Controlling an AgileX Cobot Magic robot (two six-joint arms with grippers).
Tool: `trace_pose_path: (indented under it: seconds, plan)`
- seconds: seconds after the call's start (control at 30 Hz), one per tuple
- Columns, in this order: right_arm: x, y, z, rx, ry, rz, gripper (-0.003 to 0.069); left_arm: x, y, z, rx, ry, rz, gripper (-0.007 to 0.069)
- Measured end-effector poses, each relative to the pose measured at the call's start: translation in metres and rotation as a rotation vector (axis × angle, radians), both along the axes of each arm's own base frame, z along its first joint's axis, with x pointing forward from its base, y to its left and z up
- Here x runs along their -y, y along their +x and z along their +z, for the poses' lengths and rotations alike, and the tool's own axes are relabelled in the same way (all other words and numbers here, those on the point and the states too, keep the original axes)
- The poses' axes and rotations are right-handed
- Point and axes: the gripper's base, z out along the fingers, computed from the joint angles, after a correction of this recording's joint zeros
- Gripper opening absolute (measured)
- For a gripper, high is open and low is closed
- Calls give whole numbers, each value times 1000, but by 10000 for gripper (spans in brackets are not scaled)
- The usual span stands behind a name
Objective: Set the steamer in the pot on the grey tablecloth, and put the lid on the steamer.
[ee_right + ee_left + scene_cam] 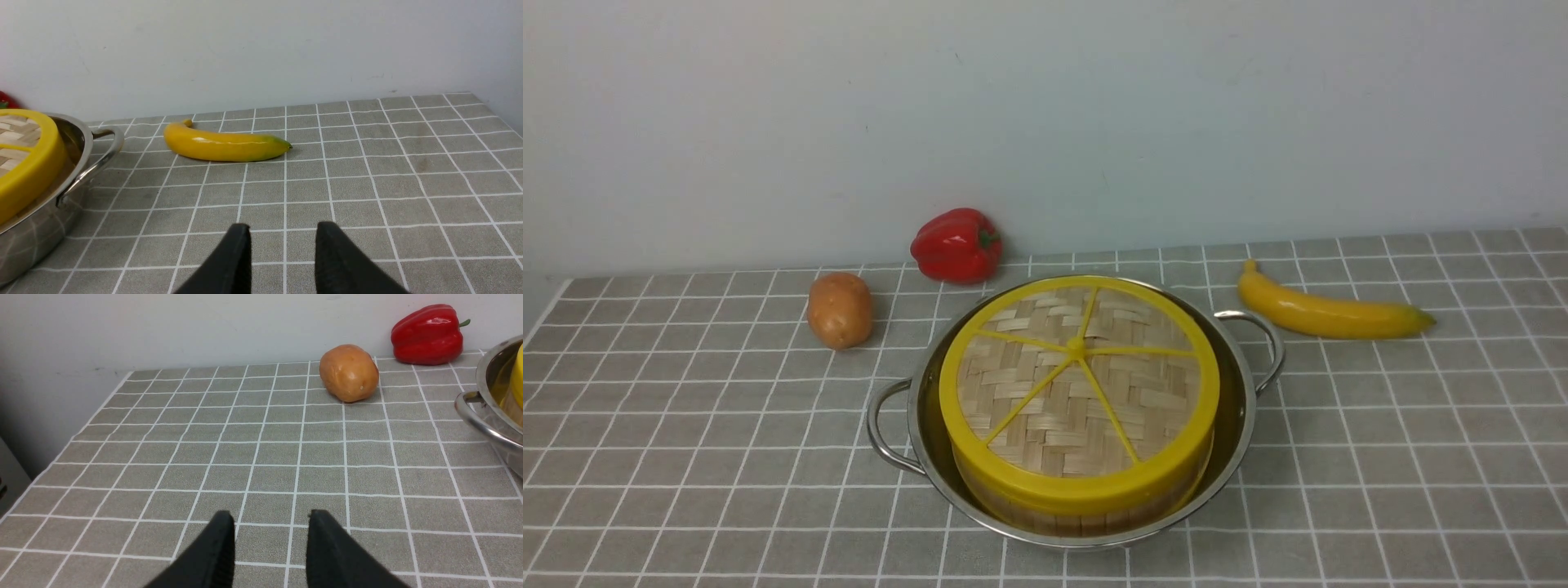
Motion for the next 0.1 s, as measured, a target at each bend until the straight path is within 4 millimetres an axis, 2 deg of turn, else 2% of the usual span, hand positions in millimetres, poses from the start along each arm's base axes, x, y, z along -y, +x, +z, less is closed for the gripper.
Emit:
trace_pose_path:
  seconds: [0.1]
  plan:
    - [0,0,0,0,0,0,243,0,0,0,0,0,0,243]
